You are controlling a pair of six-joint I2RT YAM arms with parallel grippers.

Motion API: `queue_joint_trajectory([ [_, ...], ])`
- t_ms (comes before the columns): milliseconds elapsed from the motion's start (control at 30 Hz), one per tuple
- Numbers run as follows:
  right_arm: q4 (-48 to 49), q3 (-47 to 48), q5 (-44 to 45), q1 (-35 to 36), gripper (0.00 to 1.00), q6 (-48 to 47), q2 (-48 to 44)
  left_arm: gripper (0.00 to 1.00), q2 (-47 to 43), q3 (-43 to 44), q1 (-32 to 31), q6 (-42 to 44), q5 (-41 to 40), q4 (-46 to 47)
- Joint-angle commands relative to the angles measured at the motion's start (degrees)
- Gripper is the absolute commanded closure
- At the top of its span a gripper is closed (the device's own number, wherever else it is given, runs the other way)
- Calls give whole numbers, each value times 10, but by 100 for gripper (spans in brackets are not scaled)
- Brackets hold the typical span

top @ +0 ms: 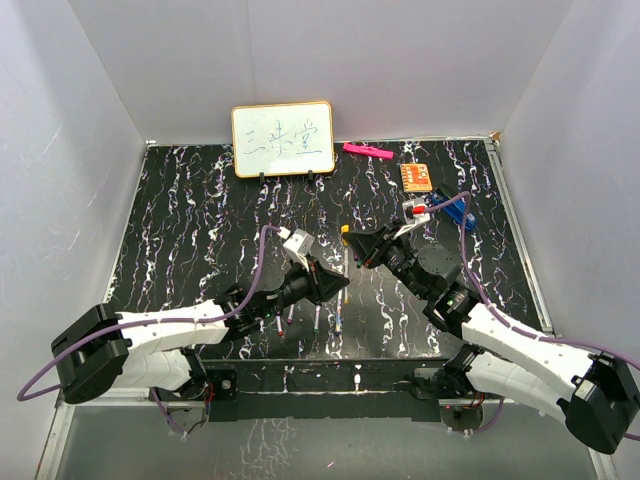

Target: Insert the pens into the pen caps

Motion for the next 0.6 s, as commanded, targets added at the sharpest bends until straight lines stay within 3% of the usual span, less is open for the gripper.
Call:
queue_joint_trajectory([
  [0,31,8,-6,2,100,4,-14,100,-1,0,-2,2,-6,24],
  [567,27,-4,-13,3,100,12,-15,100,-15,-9,-3,2,-16,33],
])
